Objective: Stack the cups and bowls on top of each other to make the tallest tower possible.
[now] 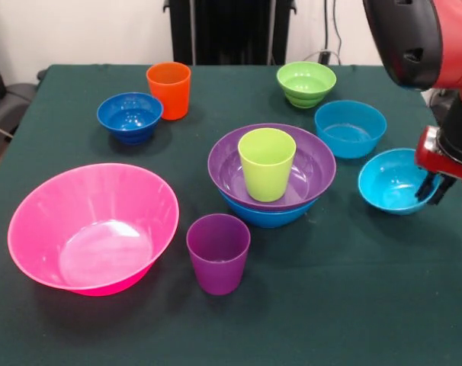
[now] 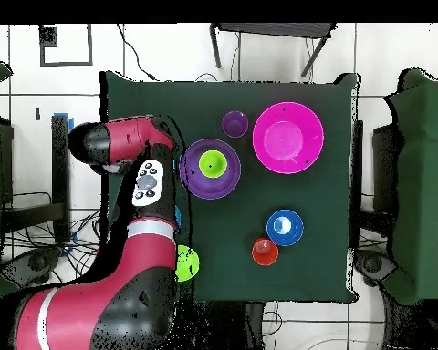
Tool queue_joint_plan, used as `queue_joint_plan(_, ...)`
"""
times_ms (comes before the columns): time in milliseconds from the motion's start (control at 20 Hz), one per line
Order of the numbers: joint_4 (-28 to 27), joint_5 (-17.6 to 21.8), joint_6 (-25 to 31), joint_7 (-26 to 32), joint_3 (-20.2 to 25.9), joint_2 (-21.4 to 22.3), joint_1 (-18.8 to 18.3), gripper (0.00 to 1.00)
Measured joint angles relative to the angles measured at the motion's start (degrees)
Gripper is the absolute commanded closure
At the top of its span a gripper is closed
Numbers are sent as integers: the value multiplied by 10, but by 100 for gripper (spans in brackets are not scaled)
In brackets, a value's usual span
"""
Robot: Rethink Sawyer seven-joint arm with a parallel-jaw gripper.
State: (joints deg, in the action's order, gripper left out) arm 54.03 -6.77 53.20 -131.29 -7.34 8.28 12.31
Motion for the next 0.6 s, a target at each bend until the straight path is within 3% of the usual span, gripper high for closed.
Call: queue_joint_plan(600, 0, -4, 47, 0, -70, 37, 38, 100)
